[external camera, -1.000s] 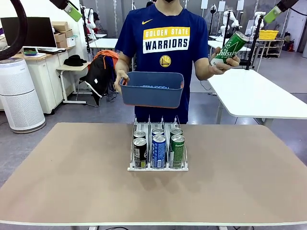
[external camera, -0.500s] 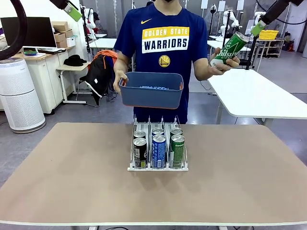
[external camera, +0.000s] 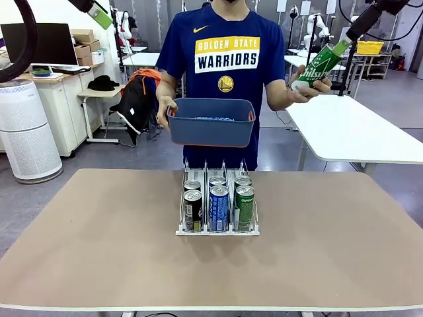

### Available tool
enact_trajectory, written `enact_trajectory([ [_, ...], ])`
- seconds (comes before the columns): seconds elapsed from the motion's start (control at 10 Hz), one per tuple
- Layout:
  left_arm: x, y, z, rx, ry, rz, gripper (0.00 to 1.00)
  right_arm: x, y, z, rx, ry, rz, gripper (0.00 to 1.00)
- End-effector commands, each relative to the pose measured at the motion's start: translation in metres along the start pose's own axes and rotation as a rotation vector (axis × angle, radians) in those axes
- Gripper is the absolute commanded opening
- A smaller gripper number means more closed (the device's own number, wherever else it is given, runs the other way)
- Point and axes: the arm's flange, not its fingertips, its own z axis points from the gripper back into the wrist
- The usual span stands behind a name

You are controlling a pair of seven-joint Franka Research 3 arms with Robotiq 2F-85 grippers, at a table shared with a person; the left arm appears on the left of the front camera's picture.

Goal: Fill the beverage cans into the dispenser.
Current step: Pick up the Sprite handed by the human.

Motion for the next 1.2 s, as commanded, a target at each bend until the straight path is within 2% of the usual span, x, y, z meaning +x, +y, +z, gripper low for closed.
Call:
enact_trajectory([
  [0.0,-0.001,-0.001,-0.001,-0.005,0.002,0.001,1.00,0.000,0.003,-0.006,0.009,-0.025,0.019,1.00],
  [0.7,-0.001,-0.001,-0.001,-0.005,0.002,0.001,1.00,0.000,-0.013,-0.029,0.025,-0.058,-0.009,1.00],
  [0.9,-0.001,-0.001,-0.001,-0.005,0.002,0.001,1.00,-0.005,-0.013,-0.031,0.064,-0.033,-0.021,1.00],
  [1.1,-0.001,-0.001,-0.001,-0.005,0.002,0.001,1.00,-0.005,-0.015,-0.040,0.051,-0.027,-0.030,1.00],
])
